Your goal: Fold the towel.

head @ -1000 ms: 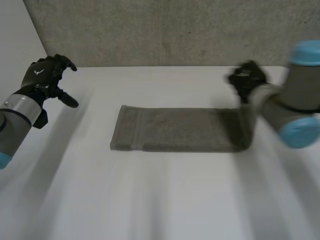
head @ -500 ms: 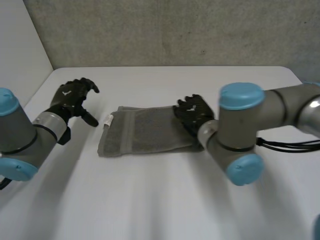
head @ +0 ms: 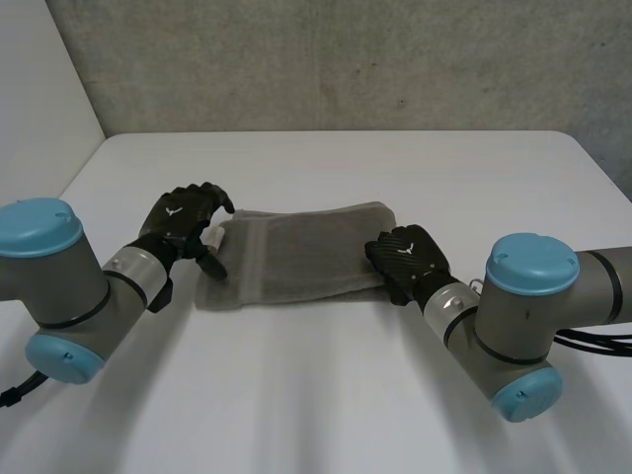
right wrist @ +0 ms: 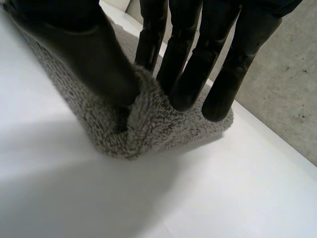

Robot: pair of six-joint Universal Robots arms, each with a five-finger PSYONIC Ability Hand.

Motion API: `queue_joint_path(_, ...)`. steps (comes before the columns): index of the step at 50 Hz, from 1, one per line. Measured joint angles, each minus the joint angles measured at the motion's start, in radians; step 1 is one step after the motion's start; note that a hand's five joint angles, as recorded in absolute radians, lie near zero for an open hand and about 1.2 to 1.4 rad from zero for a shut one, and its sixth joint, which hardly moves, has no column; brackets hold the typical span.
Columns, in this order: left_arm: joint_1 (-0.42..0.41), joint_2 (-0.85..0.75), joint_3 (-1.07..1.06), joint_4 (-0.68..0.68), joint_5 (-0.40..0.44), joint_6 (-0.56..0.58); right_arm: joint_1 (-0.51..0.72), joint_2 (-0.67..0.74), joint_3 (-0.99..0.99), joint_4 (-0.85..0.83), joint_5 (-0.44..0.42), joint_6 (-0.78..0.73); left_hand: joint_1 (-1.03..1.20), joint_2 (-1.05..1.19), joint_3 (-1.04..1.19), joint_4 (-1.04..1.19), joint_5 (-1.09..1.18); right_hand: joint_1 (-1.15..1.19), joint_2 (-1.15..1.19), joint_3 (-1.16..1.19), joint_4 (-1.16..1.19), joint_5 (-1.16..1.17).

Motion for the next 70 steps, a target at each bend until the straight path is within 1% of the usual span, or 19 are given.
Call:
queue_joint_path(3,0.001,0.002,-0.003,0.0,0.0,0.001,-0.011,0.002,0.002,-0.002,0.002,-0.007,0.0,0.0,0.0,0.0,0.0,0.058,0.057,0.092,0.089,0.076)
queue_joint_path(10,0.001,0.012,-0.005,0.0,0.0,0.0,-0.071,-0.059,0.069,0.046,-0.004,-0.057,0.0,0.0,0.0,0.0,0.0,0.058,0.057,0.096,0.092,0.076)
queue_joint_path(13,0.001,0.019,-0.005,0.0,0.0,-0.001,-0.117,-0.12,0.133,0.112,-0.016,-0.13,0.0,0.0,0.0,0.0,0.0,0.058,0.057,0.097,0.092,0.076)
queue_joint_path(17,0.002,0.042,-0.004,0.0,0.0,-0.003,-0.197,-0.199,0.214,0.254,-0.041,-0.285,0.0,0.0,0.0,0.0,0.0,0.058,0.057,0.097,0.092,0.076)
queue_joint_path(20,0.003,0.062,-0.001,0.0,0.0,-0.006,-0.249,-0.244,0.238,0.361,-0.055,-0.401,0.0,0.0,0.0,0.0,0.0,0.058,0.057,0.098,0.092,0.076)
queue_joint_path(25,0.003,0.101,0.014,-0.002,-0.003,-0.012,-0.274,-0.294,0.213,0.456,-0.054,-0.499,0.0,0.0,0.0,0.0,0.0,0.063,0.057,0.098,0.093,0.076)
queue_joint_path(30,-0.002,0.134,0.051,-0.011,-0.009,-0.016,-0.193,-0.315,0.13,0.473,-0.05,-0.471,-0.001,0.0,0.0,0.0,0.0,0.068,0.057,0.099,0.093,0.079)
queue_joint_path(34,-0.021,0.146,0.089,-0.034,-0.015,-0.019,-0.066,-0.301,0.049,0.451,-0.049,-0.39,-0.006,-0.002,-0.007,0.0,-0.001,0.068,0.057,0.099,0.094,0.079)
queue_joint_path(41,-0.053,0.145,0.128,-0.066,-0.045,-0.046,0.241,-0.175,-0.06,0.307,-0.046,-0.284,-0.006,-0.002,-0.007,-0.001,-0.001,0.068,0.067,0.1,0.097,0.079)
queue_joint_path(47,-0.058,0.133,0.129,-0.069,-0.062,-0.075,0.352,-0.101,-0.072,0.198,-0.021,-0.273,-0.006,-0.003,-0.007,-0.001,-0.001,0.067,0.067,0.097,0.094,0.077)
queue_joint_path(48,-0.058,0.13,0.129,-0.068,-0.063,-0.078,0.361,-0.093,-0.07,0.182,-0.013,-0.273,-0.006,-0.004,-0.007,-0.001,-0.001,-0.006,-0.004,0.014,0.028,0.008)
queue_joint_path(49,-0.058,0.127,0.129,-0.068,-0.064,-0.081,0.365,-0.088,-0.066,0.17,-0.006,-0.273,-0.006,-0.004,-0.007,-0.001,-0.002,-0.137,-0.139,-0.127,-0.125,-0.131)
queue_joint_path(51,-0.057,0.122,0.128,-0.067,-0.064,-0.083,0.364,-0.085,-0.059,0.156,0.008,-0.273,-0.006,-0.004,-0.007,-0.002,-0.002,-0.507,-0.509,-0.495,-0.471,-0.503)
queue_joint_path(52,-0.057,0.121,0.128,-0.066,-0.064,-0.083,0.363,-0.086,-0.057,0.154,0.01,-0.273,-0.006,-0.004,-0.007,-0.002,-0.002,-0.603,-0.607,-0.592,-0.569,-0.603)
queue_joint_path(54,-0.056,0.116,0.128,-0.065,-0.063,-0.082,0.357,-0.091,-0.051,0.152,0.019,-0.271,-0.006,-0.004,-0.007,-0.003,-0.002,-0.896,-0.907,-0.88,-0.877,-0.921)
queue_joint_path(55,-0.056,0.115,0.128,-0.065,-0.063,-0.082,0.356,-0.094,-0.05,0.152,0.021,-0.27,-0.006,-0.004,-0.007,-0.003,-0.002,-0.943,-0.946,-0.933,-0.932,-0.975)
queue_joint_path(57,-0.056,0.11,0.128,-0.063,-0.062,-0.081,0.351,-0.102,-0.046,0.157,0.029,-0.265,-0.006,-0.004,-0.007,-0.003,-0.001,-1.007,-1.003,-1.003,-0.99,-1.023)
queue_joint_path(64,-0.059,0.098,0.124,-0.062,-0.061,-0.08,0.315,-0.157,-0.016,0.192,0.046,-0.208,-0.006,-0.004,-0.007,-0.003,-0.002,-1.011,-1.003,-1.006,-0.99,-1.023)
queue_joint_path(70,-0.09,0.092,0.118,-0.07,-0.061,-0.084,0.187,-0.266,0.054,0.229,0.044,-0.125,-0.006,-0.004,-0.007,-0.003,-0.002,-1.012,-1.003,-1.006,-0.99,-1.023)
